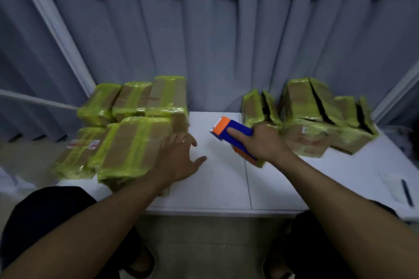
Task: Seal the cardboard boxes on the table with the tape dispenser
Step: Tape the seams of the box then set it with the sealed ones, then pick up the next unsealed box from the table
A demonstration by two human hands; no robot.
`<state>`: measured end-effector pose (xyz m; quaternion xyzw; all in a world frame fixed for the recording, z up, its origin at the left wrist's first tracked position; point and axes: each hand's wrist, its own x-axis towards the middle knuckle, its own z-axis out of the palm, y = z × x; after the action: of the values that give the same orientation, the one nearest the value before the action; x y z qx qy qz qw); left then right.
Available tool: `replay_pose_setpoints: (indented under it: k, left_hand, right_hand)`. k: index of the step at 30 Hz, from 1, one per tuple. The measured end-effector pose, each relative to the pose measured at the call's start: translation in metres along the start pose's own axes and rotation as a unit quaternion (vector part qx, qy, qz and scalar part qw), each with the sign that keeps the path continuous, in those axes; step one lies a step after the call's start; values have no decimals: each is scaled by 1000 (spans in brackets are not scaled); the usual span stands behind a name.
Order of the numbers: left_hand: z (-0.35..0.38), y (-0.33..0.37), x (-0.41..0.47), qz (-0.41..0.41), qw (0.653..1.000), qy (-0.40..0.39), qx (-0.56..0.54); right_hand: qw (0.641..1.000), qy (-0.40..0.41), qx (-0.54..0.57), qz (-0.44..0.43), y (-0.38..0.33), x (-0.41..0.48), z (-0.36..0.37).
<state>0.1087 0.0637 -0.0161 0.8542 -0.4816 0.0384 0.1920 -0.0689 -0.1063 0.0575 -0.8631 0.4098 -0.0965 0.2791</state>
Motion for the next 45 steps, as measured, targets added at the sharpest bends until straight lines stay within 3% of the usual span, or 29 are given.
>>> replay_pose_setpoints:
  k: [3, 8, 19, 23, 28, 33, 37, 40, 45]
  left_hand:
    - [2, 37, 48, 64, 998, -13, -8]
    - [45, 89, 121, 76, 991, -86, -66]
    - [160, 120, 215, -1, 969, -119, -217]
    - [182, 110, 231, -9, 975, -142, -170]
    - [185, 98, 231, 83, 982, -124, -116]
    - [165, 65, 205, 113, 985, -123, -45]
    - [133, 40, 176, 123, 979, -155, 50]
    - [103, 31, 142, 118, 979, -155, 54]
    - [77, 51, 67, 152, 960, -190, 136]
  right_hand:
    - [999, 15, 10, 35, 11, 24, -26]
    - [991, 53, 72, 103, 59, 68, -50]
    - [969, 81, 155, 176, 134, 141, -42]
    - [962, 91, 181, 186, 142, 149, -38]
    - [959, 92, 202, 174, 133, 151, -39]
    - [958, 93, 222, 157, 112, 142, -41]
    - [956, 76, 238, 152, 95, 127, -36]
    - [962, 71, 224, 137, 81, 113, -32]
    - [974, 39, 191, 117, 61, 90, -23]
